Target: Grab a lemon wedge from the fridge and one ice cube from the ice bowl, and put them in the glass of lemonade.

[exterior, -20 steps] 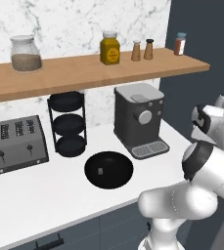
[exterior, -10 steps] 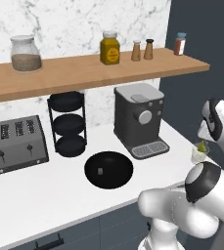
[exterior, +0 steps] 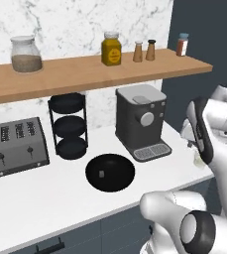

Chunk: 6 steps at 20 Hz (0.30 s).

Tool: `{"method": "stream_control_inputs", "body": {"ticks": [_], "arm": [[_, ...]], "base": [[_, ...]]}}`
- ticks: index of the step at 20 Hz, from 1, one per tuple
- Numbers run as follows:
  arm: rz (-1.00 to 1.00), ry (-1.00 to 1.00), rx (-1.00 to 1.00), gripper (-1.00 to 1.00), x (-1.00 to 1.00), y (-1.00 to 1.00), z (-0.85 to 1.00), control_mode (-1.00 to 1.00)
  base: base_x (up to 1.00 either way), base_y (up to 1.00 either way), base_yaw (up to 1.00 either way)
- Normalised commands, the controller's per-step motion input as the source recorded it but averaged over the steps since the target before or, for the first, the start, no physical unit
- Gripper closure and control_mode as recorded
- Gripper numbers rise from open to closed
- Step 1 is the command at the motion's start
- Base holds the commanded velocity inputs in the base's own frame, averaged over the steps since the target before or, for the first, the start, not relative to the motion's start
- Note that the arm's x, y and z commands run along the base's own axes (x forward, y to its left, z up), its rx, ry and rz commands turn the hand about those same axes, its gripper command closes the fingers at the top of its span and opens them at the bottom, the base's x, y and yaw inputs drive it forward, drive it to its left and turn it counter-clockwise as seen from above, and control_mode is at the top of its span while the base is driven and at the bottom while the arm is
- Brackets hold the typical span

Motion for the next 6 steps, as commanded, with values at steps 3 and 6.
{"method": "stream_control_inputs", "body": {"ticks": [3,6], "arm": [[0.25,-0.11,0.0,-1.0,0.15,1.0,0.0,-1.0],[0.3,0.03,-0.02,-1.0,0.3,1.0,0.0,-1.0]], "base": [[0.0,0.0,0.0],[0.0,0.0,0.0]]}}
